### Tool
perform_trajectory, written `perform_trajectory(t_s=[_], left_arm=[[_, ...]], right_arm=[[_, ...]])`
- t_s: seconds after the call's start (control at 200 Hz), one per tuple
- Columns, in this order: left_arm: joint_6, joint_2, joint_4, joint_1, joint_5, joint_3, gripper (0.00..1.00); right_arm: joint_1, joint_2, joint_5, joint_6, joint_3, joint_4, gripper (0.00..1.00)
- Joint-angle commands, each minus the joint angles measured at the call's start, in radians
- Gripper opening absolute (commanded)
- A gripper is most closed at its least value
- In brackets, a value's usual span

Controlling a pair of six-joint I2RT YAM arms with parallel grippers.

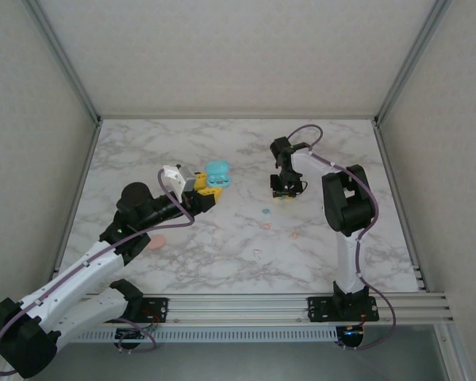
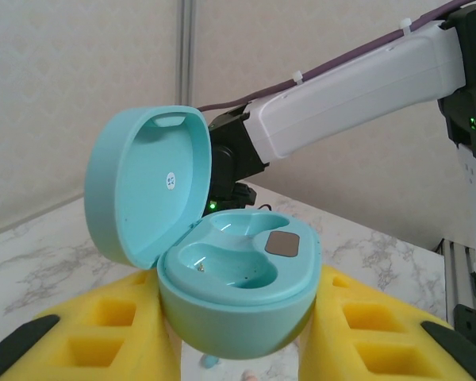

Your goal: Insert wireless bluetooth earbuds into charging case

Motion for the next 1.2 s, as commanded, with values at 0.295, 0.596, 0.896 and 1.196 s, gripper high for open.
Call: perform_trajectory(t_s=[0.295, 0.596, 0.896, 1.196], left_arm=[[0.003, -0.021, 0.000, -0.009, -0.004, 0.036, 0.29], [0.002, -0.032, -0.011, -0.009, -0.002, 0.033, 0.29], [0.002, -0.045, -0.024, -0.010, -0.009, 0.031, 0.29], [0.004, -0.041, -0.029, -0.010, -0.012, 0.031, 0.29]], right_arm=[[0.008, -0.213, 0.001, -0.021, -0.289, 0.000, 0.24], [0.025, -0.289, 0.009, -0.045, -0.405, 0.040, 0.36], [0.030, -0.232, -0.060, -0.047, -0.301, 0.042, 0.38], [0.057, -0.222, -0.187, -0.062, -0.284, 0.026, 0.37]])
